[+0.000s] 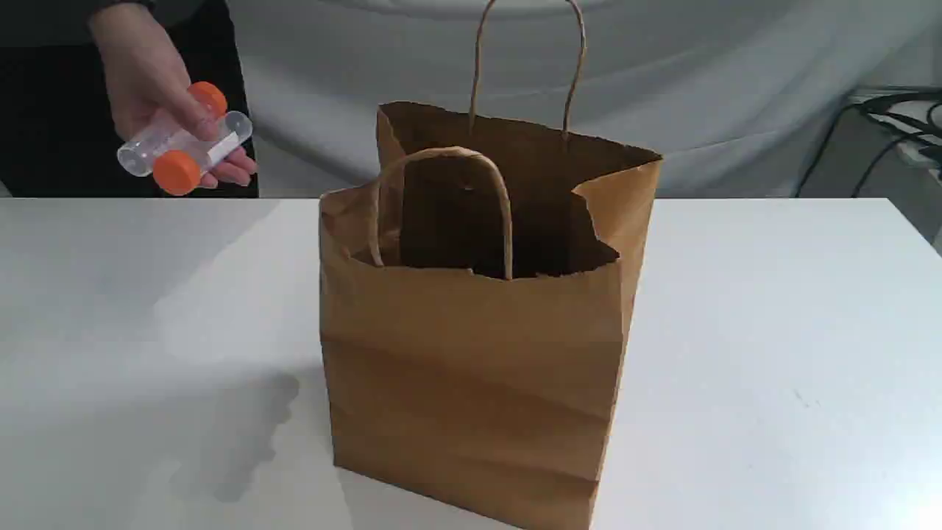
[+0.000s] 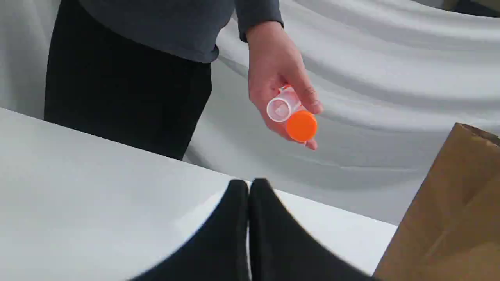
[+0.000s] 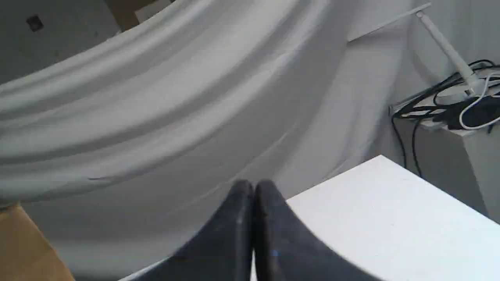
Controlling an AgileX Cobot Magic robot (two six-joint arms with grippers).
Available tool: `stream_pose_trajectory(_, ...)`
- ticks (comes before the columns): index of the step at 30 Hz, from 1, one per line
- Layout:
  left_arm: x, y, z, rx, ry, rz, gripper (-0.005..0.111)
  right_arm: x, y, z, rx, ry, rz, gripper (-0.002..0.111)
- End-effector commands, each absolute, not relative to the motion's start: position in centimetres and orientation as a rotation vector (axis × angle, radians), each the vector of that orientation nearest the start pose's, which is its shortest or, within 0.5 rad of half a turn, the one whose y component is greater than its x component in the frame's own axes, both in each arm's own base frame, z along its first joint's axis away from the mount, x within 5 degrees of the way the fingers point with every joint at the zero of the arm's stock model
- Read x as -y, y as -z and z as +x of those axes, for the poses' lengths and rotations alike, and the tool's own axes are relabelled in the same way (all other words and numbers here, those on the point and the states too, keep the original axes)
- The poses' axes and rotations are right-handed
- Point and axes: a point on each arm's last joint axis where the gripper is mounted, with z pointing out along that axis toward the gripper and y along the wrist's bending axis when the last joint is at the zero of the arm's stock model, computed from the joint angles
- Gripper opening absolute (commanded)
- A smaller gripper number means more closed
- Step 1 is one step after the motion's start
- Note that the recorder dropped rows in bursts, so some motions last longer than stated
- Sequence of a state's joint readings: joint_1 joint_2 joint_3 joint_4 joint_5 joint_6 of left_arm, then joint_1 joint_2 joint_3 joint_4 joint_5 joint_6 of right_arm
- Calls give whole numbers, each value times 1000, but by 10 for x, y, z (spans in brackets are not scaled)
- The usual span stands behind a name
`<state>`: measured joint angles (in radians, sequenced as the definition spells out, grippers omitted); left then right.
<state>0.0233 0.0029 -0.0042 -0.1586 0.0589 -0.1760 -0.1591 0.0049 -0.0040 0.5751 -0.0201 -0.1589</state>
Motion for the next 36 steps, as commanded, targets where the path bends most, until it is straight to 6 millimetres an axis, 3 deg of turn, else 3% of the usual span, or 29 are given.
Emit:
stream_pose_trajectory(1,0,-208,56,-1525,263,-277,0,9,-214,55,-1402,-266,477,0)
stream_pose_trajectory(6,0,-208,56,-1525,263,-277,0,7,-233,52,-1376,-292,455,0)
stream_pose_trajectory(13,0,-208,56,-1525,263,-277,0,1,-303,31,-1233,-167,262,0)
stream_pose_trajectory(17,0,-208,56,-1525,263,-277,0,-10,-329,36,-1394,-112,71,0)
stream_pose_trajectory(23,0,-208,56,-1525,263,-277,0,-30,-368,66,-1567,-130,-340,0)
stream_pose_trajectory(32,0,-208,56,-1520,266,-280,0,-53,-412,128,-1699,-536,-767,0)
stream_pose_trajectory(36,0,-208,56,-1520,266,-280,0,-55,-426,151,-1711,-678,-853,0)
